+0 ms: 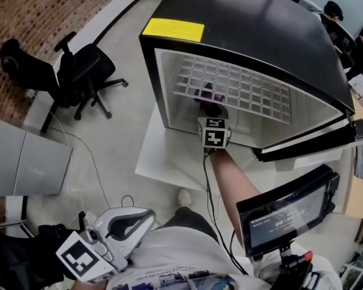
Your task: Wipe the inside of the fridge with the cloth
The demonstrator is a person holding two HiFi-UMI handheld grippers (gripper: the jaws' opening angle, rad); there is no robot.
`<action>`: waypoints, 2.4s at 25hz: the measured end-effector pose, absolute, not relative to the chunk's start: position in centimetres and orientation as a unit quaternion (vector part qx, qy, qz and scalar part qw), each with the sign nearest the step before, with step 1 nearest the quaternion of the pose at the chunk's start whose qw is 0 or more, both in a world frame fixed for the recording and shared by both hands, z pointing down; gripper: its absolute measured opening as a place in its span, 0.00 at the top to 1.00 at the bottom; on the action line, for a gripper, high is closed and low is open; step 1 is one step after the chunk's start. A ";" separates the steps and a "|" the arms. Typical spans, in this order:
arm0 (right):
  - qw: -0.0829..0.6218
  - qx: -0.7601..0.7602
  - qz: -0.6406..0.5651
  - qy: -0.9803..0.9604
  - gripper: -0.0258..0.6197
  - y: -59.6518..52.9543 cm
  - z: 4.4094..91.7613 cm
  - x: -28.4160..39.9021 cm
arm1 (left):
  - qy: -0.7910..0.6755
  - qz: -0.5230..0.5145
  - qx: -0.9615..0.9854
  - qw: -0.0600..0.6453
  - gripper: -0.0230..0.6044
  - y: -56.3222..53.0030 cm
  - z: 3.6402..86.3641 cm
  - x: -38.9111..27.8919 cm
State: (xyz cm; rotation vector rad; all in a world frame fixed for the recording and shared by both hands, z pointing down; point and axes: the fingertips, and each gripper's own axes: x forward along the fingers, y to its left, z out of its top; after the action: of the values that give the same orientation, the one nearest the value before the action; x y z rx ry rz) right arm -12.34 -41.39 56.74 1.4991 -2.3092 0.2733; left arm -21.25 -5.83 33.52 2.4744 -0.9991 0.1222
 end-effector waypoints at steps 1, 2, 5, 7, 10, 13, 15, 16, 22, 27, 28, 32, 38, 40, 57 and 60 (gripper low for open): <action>0.185 0.528 0.098 -0.823 0.84 -41.4 56.7 -13.0 | -0.369 0.048 0.899 0.230 0.95 -5.7 33.7 -21.6; 0.183 0.524 0.100 -0.826 0.84 -41.4 56.7 -13.6 | -0.373 0.050 0.898 0.228 0.95 -5.5 33.8 -21.9; 0.174 0.512 0.112 -0.834 0.84 -40.9 56.4 -15.1 | -0.386 0.042 0.891 0.233 0.95 -5.0 33.5 -22.1; 0.165 0.505 0.119 -0.839 0.84 -40.3 55.7 -16.4 | -0.392 0.043 0.890 0.227 0.95 -4.1 33.2 -22.8; 0.152 0.500 0.129 -0.843 0.84 -38.9 54.7 -18.4 | -0.396 0.031 0.887 0.234 0.95 -2.6 32.6 -24.0; 0.137 0.497 0.136 -0.846 0.84 -38.3 55.4 -19.3 | -0.402 0.041 0.887 0.226 0.95 -1.6 34.0 -24.9; 0.131 0.499 0.133 -0.846 0.84 -38.2 55.5 -19.1 | -0.404 0.041 0.886 0.226 0.95 -1.4 34.4 -25.2; 0.128 0.502 0.129 -0.846 0.84 -38.2 55.2 -18.7 | -0.403 0.040 0.886 0.225 0.95 -1.3 34.5 -25.2; 0.120 0.531 0.100 -0.833 0.84 -38.3 52.6 -14.6 | -0.371 0.043 0.900 0.224 0.95 -1.8 34.0 -23.5; 0.128 0.577 0.080 -0.802 0.84 -37.3 51.0 -8.2 | -0.320 0.036 0.919 0.229 0.95 -2.2 33.2 -21.3; 0.128 0.585 0.077 -0.797 0.84 -37.0 50.8 -7.0 | -0.312 0.040 0.922 0.225 0.95 -2.1 33.3 -20.9; 0.137 0.617 0.070 -0.772 0.84 -35.8 50.6 -1.4 | -0.276 0.051 0.938 0.204 0.95 -1.9 33.8 -18.9; 0.166 0.661 0.071 -0.728 0.84 -34.1 51.8 5.1 | -0.239 0.049 0.947 0.209 0.95 -2.1 33.4 -16.2; 0.175 0.668 0.070 -0.720 0.84 -33.8 52.2 6.1 | -0.233 0.044 0.946 0.220 0.95 -2.2 33.0 -15.5; 0.235 0.654 0.090 -0.713 0.84 -33.6 57.4 6.0 | -0.251 0.048 0.941 0.220 0.95 -3.0 33.9 -16.5; 0.233 0.652 0.095 -0.715 0.84 -33.8 57.6 5.4 | -0.254 0.047 0.939 0.226 0.95 -3.2 33.8 -16.6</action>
State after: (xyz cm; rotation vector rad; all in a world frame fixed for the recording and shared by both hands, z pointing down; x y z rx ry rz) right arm 5.42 -33.75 57.64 1.7902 -1.9653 0.2599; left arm -16.57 -3.22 33.81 2.5899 -0.7002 0.1292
